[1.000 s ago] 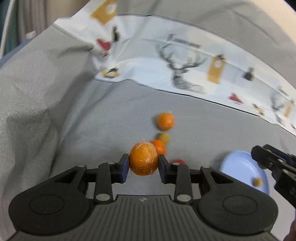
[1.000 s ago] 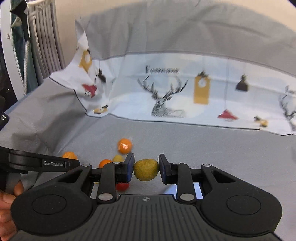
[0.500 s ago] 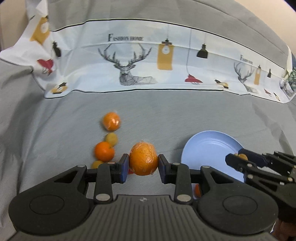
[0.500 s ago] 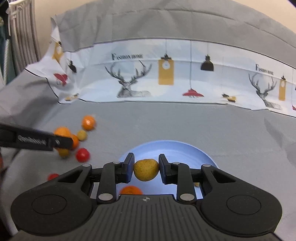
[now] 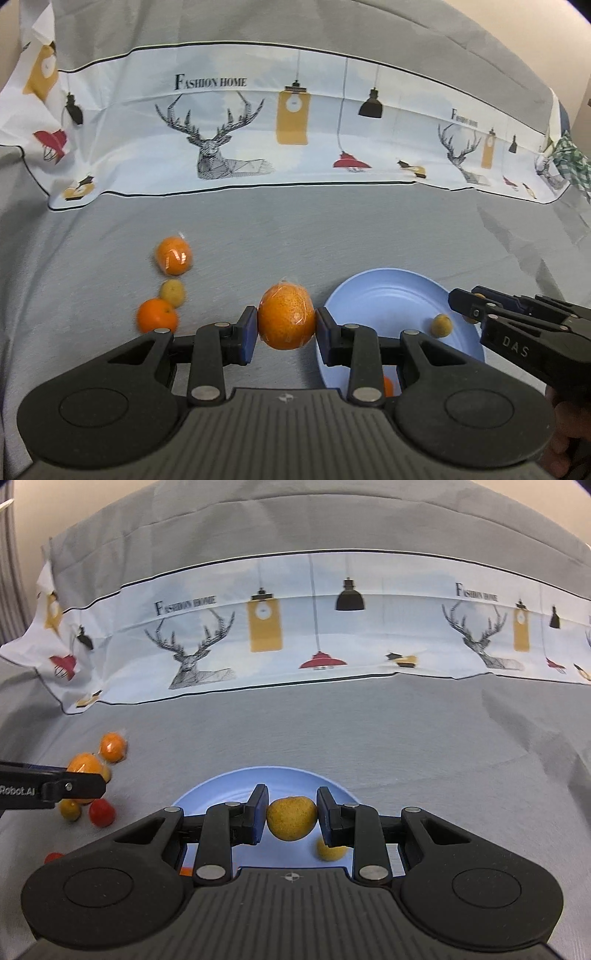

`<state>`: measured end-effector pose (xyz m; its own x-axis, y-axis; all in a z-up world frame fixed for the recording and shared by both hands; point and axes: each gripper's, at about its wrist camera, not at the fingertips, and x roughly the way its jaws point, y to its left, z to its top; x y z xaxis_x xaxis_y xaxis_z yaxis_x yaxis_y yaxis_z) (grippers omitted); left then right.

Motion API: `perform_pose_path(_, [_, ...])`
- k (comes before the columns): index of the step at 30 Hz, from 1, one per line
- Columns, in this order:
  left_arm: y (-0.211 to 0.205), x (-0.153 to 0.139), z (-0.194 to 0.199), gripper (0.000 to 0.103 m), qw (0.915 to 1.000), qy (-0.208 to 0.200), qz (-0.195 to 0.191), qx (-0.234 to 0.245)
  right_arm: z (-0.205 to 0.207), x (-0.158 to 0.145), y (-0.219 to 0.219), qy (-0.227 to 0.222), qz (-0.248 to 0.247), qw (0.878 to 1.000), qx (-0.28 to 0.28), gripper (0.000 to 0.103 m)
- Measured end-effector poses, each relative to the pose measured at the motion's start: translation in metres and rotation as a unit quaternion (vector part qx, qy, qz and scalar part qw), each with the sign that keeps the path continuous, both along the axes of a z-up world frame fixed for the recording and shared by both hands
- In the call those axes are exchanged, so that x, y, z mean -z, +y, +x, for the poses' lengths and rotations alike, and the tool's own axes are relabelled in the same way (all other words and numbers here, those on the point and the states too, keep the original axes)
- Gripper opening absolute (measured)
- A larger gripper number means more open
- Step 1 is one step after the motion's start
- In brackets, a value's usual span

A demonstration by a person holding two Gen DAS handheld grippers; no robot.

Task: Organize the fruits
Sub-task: 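Carry the bagged mandarin in the left tool while the right tool carries the yellow fruit over the plate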

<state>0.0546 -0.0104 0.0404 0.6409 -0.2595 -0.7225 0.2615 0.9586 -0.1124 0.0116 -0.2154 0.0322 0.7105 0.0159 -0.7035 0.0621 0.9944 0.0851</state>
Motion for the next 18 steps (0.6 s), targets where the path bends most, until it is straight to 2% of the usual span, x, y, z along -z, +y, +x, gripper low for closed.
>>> perform_pose_path(18, [-0.016, 0.000, -0.004, 0.037, 0.9987, -0.010, -0.029, 0.039, 0.003, 0.004, -0.014, 0.007, 0.011, 0.999, 0.043, 0.030])
